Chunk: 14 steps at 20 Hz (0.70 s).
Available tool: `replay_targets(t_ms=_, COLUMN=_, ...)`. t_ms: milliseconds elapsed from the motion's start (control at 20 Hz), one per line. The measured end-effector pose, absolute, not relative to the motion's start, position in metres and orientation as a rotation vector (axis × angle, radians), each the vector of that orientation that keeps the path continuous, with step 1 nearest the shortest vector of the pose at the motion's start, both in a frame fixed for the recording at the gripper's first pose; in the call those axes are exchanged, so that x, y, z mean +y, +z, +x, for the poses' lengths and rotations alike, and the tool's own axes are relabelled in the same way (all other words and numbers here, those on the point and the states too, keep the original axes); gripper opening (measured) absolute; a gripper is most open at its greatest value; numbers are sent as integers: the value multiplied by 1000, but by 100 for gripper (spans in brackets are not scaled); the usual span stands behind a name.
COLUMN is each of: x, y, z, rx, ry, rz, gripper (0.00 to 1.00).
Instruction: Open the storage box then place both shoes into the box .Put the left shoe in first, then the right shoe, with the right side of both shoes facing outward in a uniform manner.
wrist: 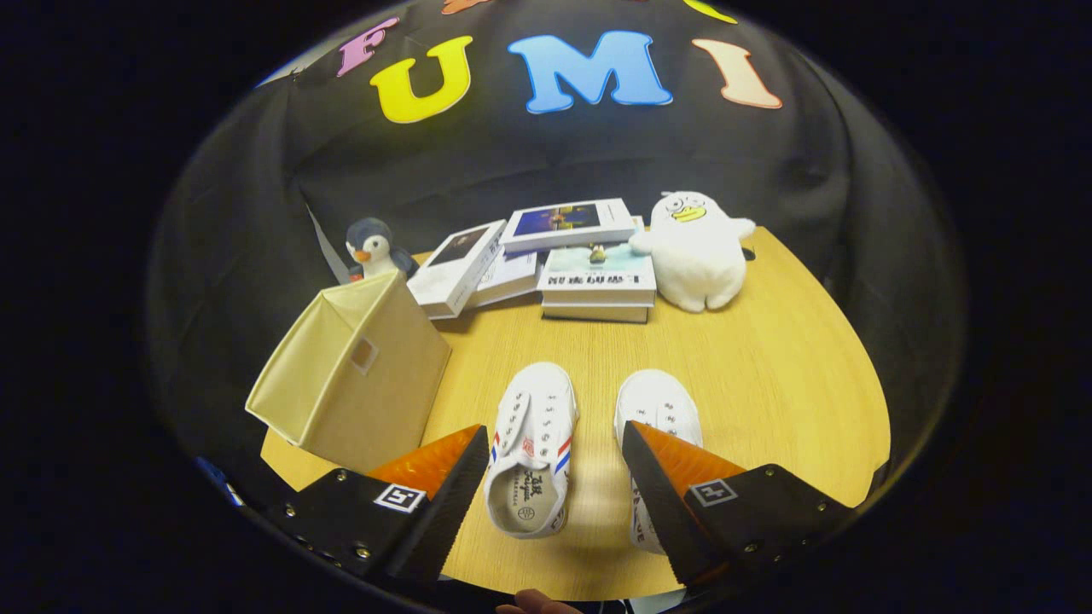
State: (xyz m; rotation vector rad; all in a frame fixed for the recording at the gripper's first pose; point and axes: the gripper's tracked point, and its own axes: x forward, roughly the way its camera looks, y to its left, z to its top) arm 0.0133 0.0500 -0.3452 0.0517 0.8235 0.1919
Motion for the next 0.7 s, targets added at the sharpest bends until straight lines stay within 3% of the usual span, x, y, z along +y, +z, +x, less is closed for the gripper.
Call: replay_targets(t_ms=700, x=41, y=-435, z=5, rx=1113, ry=199, rz=-119, gripper=97)
